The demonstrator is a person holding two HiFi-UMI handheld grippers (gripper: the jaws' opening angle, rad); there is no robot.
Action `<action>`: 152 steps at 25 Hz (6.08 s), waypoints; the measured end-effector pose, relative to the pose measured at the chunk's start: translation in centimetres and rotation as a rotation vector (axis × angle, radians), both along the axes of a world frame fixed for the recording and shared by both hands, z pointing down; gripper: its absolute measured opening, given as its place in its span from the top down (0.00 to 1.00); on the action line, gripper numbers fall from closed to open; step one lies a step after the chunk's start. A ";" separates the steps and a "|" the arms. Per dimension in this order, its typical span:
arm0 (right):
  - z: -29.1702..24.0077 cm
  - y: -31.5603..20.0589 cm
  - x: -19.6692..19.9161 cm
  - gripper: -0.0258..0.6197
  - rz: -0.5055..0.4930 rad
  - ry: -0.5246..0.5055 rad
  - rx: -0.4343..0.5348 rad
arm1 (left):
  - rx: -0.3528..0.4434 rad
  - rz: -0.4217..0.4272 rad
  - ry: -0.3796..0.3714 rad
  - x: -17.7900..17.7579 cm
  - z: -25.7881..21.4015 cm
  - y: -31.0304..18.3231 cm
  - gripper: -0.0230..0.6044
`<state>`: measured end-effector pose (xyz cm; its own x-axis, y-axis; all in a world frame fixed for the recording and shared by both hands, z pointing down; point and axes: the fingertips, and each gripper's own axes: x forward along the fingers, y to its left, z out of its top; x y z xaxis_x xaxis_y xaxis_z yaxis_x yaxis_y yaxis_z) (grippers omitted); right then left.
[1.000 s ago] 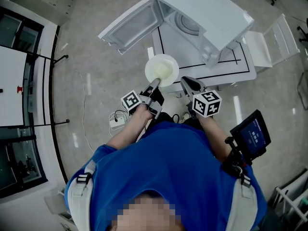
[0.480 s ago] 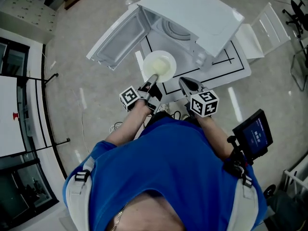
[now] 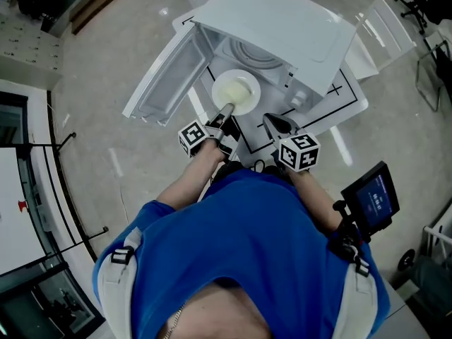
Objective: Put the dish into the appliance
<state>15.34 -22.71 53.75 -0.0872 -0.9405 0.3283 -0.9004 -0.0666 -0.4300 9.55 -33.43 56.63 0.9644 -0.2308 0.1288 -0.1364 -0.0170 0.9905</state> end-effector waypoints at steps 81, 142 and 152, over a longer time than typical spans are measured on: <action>1.2 -2.6 2.1 0.96 0.335 0.018 -0.101 | 0.011 0.211 -0.140 14.2 5.1 -9.6 0.92; 1.6 -2.4 2.2 0.96 0.335 0.029 -0.075 | 1.173 0.510 -0.545 15.5 4.7 -9.3 0.70; 1.7 -2.0 2.7 0.96 0.354 0.031 -0.087 | 1.215 0.545 -0.553 17.0 4.7 -9.5 0.70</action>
<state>18.05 -24.71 55.41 0.2497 -0.8791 0.4059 -0.8275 -0.4114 -0.3821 26.60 -42.90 61.31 0.8587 -0.0932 0.5039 -0.1926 -0.9699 0.1488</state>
